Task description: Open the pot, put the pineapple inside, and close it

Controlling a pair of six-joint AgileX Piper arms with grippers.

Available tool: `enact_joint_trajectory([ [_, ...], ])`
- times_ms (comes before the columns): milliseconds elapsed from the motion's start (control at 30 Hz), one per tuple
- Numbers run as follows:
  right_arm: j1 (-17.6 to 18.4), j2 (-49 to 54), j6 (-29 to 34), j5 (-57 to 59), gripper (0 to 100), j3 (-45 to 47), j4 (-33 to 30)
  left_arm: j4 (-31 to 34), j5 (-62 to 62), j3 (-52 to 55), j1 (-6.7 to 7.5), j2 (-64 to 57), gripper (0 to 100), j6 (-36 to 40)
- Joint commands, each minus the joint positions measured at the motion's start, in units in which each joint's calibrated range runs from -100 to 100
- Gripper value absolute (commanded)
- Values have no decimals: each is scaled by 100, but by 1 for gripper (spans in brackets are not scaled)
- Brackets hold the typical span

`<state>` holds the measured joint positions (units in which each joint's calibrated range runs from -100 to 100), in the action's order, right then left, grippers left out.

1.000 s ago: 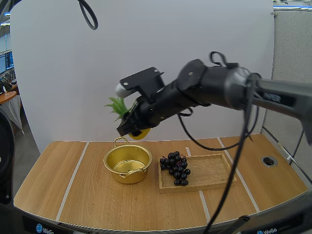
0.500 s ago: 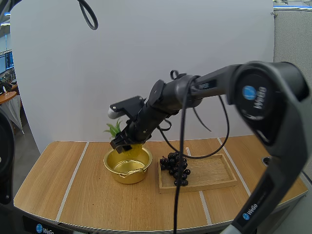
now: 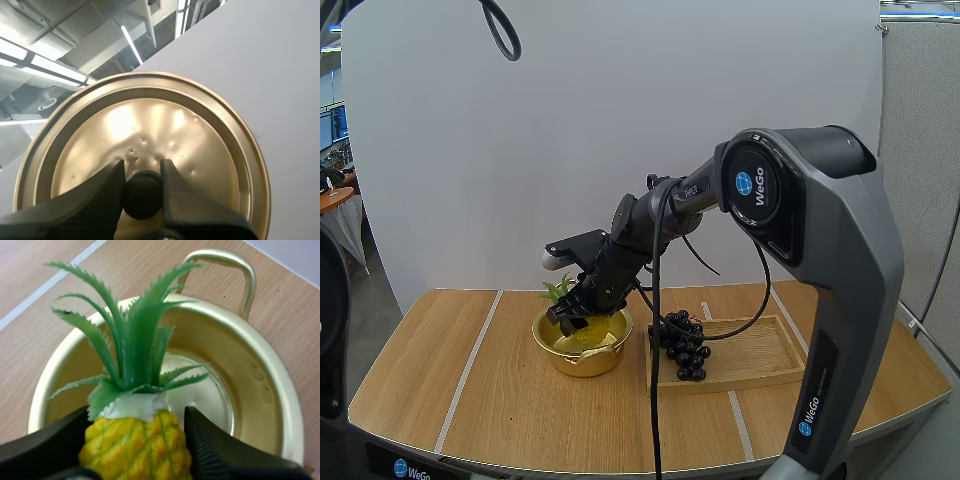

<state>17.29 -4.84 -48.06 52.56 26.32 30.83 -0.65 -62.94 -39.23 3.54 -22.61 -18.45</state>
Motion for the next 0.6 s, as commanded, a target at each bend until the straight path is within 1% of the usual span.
enact_joint_trajectory([
  [0,6,-175,116,-159,0,-32,-126,15,193,-52,24,-39,0,42],
  [100,6,-274,142,-216,0,-32,-265,15,193,-52,24,-39,0,42],
  [200,6,-313,362,-250,0,-32,-468,15,193,-52,24,-39,0,42],
  [400,6,-313,378,-143,0,-32,-546,15,193,-52,24,-39,0,42],
  [433,6,-313,378,-143,8,-32,-546,15,193,-52,24,-39,0,42],
  [467,6,-313,378,-143,19,-32,-561,15,193,-52,24,-39,0,42],
  [500,6,-313,378,-143,40,-32,-572,15,193,-52,24,-39,0,42],
  [533,6,-313,392,-143,53,-32,-590,15,193,-52,24,-39,0,42],
  [567,6,-313,461,-189,76,-32,-668,15,193,-52,24,-39,0,42],
])
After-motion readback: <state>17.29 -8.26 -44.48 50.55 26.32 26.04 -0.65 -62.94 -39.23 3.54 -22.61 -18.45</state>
